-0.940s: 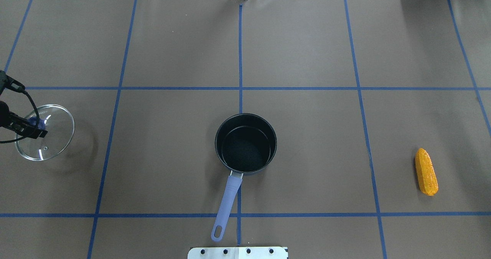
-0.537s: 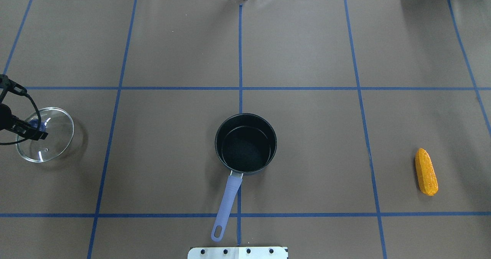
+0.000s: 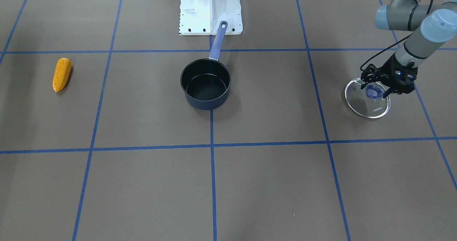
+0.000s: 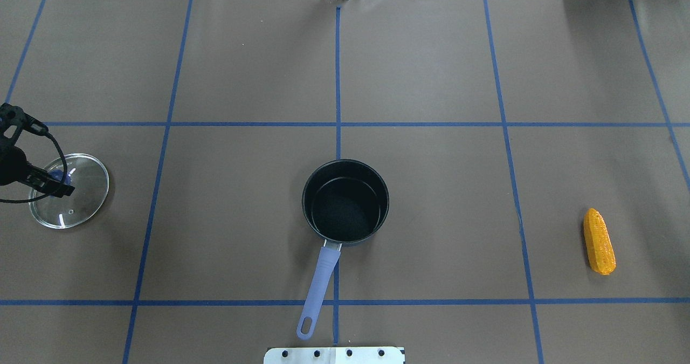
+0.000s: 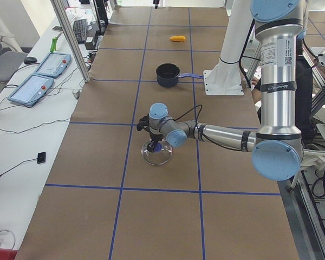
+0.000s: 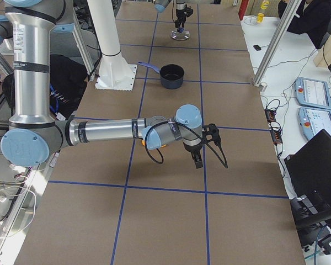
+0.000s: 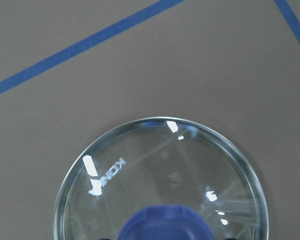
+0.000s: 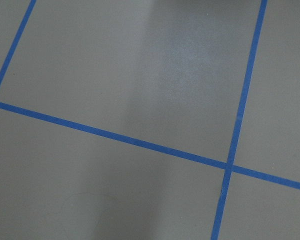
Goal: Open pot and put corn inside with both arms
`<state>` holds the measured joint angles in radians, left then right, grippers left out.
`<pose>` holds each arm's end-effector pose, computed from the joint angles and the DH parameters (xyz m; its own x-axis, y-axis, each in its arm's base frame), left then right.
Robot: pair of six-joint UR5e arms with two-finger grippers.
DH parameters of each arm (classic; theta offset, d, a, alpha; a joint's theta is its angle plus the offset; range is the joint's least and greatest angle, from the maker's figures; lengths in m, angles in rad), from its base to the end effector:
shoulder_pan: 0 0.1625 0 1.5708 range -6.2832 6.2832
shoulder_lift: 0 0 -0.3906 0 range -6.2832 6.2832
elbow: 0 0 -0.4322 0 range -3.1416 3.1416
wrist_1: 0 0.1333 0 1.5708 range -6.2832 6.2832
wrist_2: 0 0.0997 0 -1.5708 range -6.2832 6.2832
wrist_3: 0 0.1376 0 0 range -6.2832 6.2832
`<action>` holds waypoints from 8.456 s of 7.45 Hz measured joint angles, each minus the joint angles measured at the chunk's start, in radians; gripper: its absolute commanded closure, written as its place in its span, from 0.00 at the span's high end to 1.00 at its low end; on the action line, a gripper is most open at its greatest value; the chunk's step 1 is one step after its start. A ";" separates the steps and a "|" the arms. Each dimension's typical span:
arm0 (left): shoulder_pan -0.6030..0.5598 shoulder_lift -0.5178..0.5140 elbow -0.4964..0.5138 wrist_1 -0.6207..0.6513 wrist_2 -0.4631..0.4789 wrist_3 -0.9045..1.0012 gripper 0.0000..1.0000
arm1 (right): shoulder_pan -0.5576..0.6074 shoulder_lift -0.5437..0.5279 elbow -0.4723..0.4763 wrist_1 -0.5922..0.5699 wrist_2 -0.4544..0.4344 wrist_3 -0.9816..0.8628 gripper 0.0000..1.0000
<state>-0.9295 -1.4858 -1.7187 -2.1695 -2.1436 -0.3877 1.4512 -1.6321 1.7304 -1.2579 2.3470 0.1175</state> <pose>0.2807 -0.4742 0.5545 0.6175 0.4734 -0.6282 -0.2577 0.8763 0.4071 -0.0274 -0.5374 0.5601 0.6832 -0.2540 0.6846 0.0295 0.9464 0.3217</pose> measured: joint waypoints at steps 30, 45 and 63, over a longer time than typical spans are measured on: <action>-0.703 0.025 -0.043 0.579 -0.229 0.699 0.98 | -0.789 -0.162 0.259 0.419 -0.570 1.005 0.00; -0.700 0.041 -0.041 0.579 -0.237 0.700 0.98 | -1.063 0.759 0.062 -0.334 -0.846 1.191 1.00; -0.694 0.092 -0.055 0.610 -0.198 0.693 0.98 | 0.031 -0.064 0.001 -0.229 -0.098 -0.174 1.00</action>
<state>-1.6232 -1.3938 -1.7737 -1.5600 -2.3418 0.3056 1.4817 -1.6965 1.7312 -1.4870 2.2490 -0.0564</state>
